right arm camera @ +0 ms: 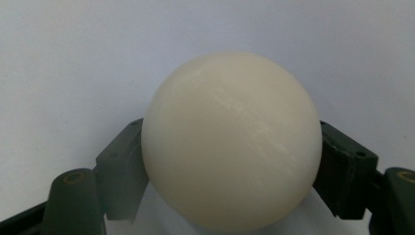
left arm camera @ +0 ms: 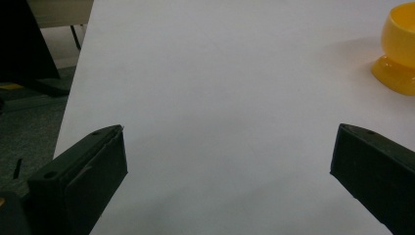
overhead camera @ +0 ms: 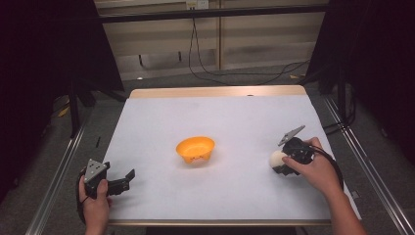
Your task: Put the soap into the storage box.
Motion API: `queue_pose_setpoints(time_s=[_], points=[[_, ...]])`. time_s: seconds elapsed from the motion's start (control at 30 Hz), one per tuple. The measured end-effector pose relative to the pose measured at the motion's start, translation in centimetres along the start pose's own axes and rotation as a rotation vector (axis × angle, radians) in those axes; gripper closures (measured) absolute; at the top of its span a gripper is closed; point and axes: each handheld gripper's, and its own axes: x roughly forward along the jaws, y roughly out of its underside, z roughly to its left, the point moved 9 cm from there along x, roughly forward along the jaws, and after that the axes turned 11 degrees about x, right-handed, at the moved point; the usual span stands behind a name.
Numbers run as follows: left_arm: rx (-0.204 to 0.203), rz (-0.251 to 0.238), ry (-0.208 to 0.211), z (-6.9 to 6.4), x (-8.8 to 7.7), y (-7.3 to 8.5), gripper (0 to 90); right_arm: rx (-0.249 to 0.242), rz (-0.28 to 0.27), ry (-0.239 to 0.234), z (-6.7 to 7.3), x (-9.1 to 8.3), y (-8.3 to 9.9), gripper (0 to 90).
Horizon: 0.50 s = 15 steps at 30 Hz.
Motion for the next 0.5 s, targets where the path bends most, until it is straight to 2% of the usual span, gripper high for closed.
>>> queue_pose_setpoints(time_s=[0.3,0.5], points=[[-0.004,-0.003,0.000,0.0,0.0,0.0,0.0,-0.015,-0.013,-0.004,0.2,-0.5,-0.7,24.3],[0.000,-0.004,0.000,0.1,0.0,0.0,0.0,-0.028,-0.024,-0.022,0.8,-0.5,-1.6,24.3]])
